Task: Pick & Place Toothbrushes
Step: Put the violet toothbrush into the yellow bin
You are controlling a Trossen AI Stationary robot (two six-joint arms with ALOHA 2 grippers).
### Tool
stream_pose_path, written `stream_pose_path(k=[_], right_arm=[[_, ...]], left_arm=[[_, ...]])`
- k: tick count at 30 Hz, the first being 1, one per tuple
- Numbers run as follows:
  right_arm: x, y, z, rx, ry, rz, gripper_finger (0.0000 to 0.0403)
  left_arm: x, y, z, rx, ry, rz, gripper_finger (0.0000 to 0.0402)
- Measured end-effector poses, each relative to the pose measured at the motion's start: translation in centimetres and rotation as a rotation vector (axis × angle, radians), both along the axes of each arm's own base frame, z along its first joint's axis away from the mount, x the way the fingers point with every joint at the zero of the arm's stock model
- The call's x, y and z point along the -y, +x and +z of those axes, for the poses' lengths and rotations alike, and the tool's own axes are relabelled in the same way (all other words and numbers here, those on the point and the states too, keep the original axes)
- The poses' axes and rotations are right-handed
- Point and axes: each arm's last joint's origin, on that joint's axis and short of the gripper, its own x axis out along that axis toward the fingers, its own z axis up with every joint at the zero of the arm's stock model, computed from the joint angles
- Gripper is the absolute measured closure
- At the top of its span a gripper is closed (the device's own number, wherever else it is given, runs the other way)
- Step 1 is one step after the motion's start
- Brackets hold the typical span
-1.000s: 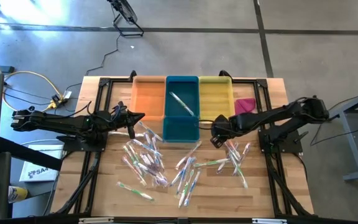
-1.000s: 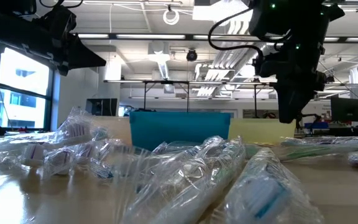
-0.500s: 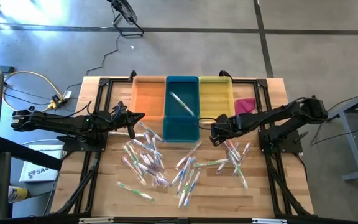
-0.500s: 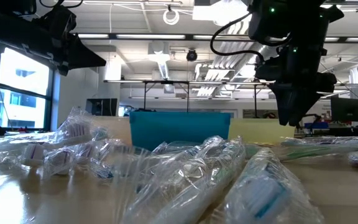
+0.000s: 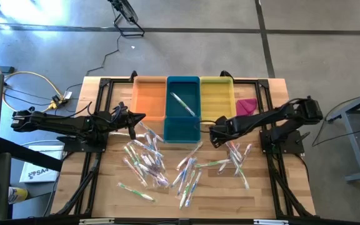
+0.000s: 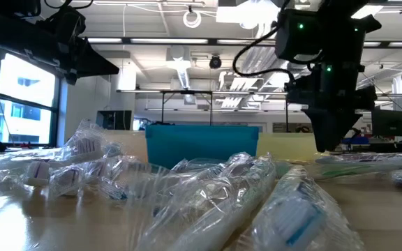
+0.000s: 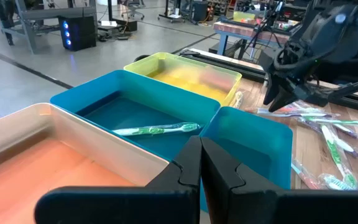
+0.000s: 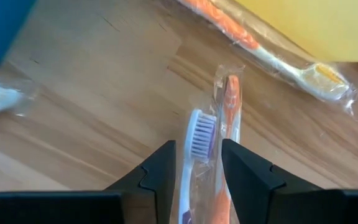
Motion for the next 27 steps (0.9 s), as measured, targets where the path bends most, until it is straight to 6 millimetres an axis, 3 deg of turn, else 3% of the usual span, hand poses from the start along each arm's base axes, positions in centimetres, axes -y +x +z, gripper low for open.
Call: stream_pose_path(k=[9, 15, 27], right_arm=[[-0.1, 0.6, -1.9, -0.063, 0.025, 0.037, 0.0281], [-0.1, 0.9, -1.9, -0.046, 0.014, 0.053, 0.0288], [-0.1, 0.9, -1.8, -0.041, 0.019, 0.054, 0.0376]], left_arm=[[0.0, 0.0, 0.0, 0.000, 0.000, 0.000, 0.0401], [0.0, 0.0, 0.0, 0.000, 0.000, 0.000, 0.0401], [0.0, 0.0, 0.0, 0.000, 0.000, 0.000, 0.0401]])
